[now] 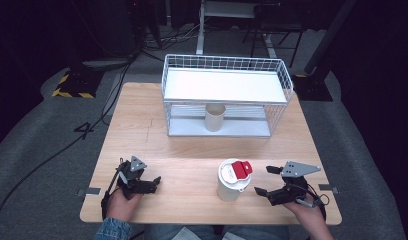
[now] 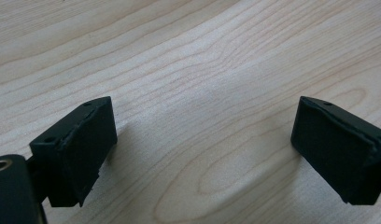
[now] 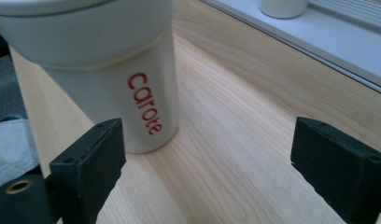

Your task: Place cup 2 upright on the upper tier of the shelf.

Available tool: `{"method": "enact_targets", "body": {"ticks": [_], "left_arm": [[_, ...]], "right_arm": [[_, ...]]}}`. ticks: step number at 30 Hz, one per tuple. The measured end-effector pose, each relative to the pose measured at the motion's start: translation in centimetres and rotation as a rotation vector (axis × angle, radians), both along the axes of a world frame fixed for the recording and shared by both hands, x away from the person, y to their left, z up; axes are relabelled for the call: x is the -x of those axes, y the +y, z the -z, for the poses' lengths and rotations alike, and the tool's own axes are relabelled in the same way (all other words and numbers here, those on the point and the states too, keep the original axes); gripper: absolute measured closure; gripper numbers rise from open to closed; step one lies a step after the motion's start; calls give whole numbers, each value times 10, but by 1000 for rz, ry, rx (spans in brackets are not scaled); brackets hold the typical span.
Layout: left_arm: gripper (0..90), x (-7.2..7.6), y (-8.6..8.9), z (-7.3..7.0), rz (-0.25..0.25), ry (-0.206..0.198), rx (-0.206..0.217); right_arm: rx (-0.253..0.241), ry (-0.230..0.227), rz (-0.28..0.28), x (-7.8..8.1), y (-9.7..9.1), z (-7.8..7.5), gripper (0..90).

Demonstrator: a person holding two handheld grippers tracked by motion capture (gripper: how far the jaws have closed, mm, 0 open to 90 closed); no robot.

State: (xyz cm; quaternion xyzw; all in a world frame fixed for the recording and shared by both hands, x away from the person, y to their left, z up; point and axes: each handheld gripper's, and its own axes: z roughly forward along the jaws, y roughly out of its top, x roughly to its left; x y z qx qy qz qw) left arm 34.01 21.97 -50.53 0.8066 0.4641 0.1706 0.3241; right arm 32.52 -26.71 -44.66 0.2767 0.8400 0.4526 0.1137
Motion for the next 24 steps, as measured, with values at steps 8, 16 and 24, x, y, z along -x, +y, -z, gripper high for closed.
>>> {"method": "enact_targets", "body": {"ticks": [8, 16, 24], "left_arm": [[74, -2, -2, 0, -14, 1, 2], [74, -3, -3, 0, -22, 2, 3], [74, -1, -3, 0, -38, 0, 10]], "right_arm": [[-33, 14, -77, 8, 23, 2, 96], [-77, 16, -115, 9, 43, 13, 50], [-126, -8, -156, 4, 58, 19, 40]]}}
